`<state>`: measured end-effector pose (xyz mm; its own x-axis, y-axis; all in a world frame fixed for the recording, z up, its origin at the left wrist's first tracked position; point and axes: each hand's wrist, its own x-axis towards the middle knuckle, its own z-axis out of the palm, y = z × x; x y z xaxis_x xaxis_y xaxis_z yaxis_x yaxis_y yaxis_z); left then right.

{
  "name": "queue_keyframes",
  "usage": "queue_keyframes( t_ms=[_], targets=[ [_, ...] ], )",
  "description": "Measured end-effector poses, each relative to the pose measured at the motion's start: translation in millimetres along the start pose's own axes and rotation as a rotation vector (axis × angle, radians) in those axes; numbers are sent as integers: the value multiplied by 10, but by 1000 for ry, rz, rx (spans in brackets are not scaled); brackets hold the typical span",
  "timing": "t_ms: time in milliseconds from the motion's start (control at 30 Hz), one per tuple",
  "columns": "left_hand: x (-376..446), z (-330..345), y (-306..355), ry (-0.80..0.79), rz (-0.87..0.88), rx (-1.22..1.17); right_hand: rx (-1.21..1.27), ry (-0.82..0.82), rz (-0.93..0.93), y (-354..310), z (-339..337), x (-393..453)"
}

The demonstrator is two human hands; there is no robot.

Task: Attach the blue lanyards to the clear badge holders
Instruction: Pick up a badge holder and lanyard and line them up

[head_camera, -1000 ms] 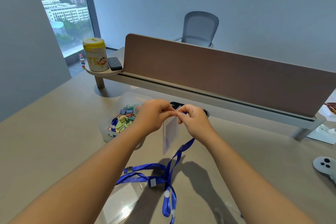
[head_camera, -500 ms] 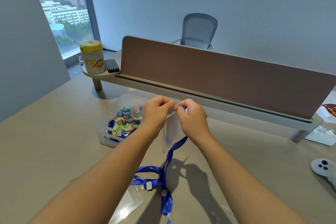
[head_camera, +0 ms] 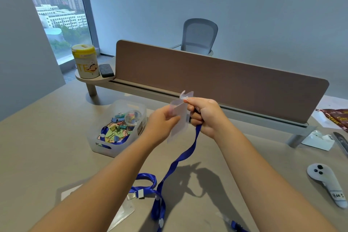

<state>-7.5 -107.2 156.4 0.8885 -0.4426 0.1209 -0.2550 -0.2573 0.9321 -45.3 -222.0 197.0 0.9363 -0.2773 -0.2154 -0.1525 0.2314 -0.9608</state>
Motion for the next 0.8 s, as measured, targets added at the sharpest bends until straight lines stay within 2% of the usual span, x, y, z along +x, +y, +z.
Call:
queue_keyframes(
  t_ms=[100, 200, 333, 400, 500, 567, 700, 800],
  targets=[
    [47, 36, -10, 197, 99, 170, -286, 63, -154, -90, -60, -17],
    [42, 2, 60, 365, 300, 453, -603, 183, -326, -146, -156, 25],
    [83, -2, 197, 446, 583, 867, -909, 252, -469, -134, -258, 66],
    [99, 28, 236, 465, 642, 982, -1036, 281, -517, -106, -282, 76],
    [104, 74, 250, 451, 601, 1069, -1213, 306, -549, -46, -309, 89],
    [135, 102, 204, 421, 561, 1037, -1260, 290, -518, -6, -324, 137],
    [212, 144, 45, 387, 475, 887, -976, 119, -264, 43, -338, 261],
    [248, 163, -43, 344, 302, 713, -978, 124, -238, 148, -394, 319]
  ],
)
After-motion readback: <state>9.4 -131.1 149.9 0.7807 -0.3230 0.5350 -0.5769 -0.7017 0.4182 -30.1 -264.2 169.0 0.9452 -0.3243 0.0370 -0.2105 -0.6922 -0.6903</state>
